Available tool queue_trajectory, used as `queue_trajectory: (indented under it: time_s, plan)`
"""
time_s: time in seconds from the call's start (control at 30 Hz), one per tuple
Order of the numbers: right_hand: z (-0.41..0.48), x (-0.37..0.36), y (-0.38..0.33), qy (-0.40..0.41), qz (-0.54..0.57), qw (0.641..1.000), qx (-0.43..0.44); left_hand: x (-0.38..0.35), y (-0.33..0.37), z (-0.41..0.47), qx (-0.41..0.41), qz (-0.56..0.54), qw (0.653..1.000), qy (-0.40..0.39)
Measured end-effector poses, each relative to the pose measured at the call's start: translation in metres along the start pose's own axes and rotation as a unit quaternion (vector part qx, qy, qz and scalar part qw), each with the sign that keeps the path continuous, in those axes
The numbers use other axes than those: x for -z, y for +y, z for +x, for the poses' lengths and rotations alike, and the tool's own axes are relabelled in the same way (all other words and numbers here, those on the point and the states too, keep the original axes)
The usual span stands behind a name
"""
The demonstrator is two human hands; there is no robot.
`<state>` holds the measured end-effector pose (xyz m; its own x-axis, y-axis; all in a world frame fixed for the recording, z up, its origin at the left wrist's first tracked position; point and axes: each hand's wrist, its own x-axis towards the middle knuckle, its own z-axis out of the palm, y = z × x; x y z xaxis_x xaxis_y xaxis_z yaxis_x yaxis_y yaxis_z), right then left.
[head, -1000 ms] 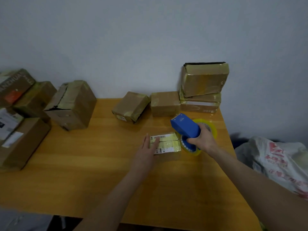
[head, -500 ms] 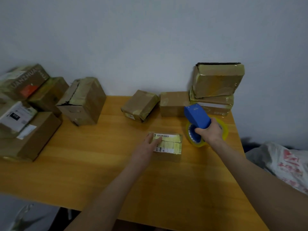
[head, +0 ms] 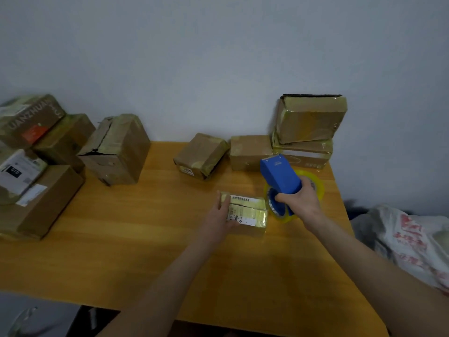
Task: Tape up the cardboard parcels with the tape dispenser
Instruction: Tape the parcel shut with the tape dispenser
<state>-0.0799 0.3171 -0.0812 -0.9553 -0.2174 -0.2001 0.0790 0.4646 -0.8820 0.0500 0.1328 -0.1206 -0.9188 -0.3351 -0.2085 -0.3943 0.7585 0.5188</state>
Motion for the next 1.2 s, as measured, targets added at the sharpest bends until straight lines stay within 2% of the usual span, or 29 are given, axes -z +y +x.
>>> queue_trajectory:
  time_s: [0.13,0.33,0.47,0.67,0.87,1.0,1.1,1.2]
  plan:
    - [-0.006,0.006,-0.004,-0.031,-0.019,0.999,0.003,-0.009,-0.005,0.0,-0.066,0.13,0.989,0.001]
    - [-0.006,0.045,-0.023,-0.069,-0.011,0.998,0.002,-0.01,-0.011,-0.001,-0.06,0.064,0.996,-0.006]
    - [-0.019,0.043,-0.026,-0.121,-0.01,0.993,-0.004,-0.01,-0.006,-0.001,-0.056,0.081,0.995,-0.002]
    - [-0.032,0.028,-0.022,-0.106,0.012,0.994,0.002,-0.014,-0.005,-0.013,-0.064,0.115,0.99,0.045]
    - [-0.027,0.031,-0.042,-0.16,-0.038,0.986,0.035,-0.014,-0.013,-0.013,-0.098,0.134,0.984,0.063]
    - [-0.019,0.02,-0.065,-0.237,-0.099,0.962,0.089,-0.018,-0.02,-0.008,-0.092,0.139,0.985,0.05]
    - [-0.015,0.011,-0.062,-0.281,-0.151,0.942,0.102,-0.018,-0.022,-0.006,-0.097,0.096,0.99,0.032]
    - [-0.009,0.013,-0.058,-0.29,-0.163,0.937,0.108,-0.008,-0.023,-0.007,-0.077,-0.088,0.992,0.039]
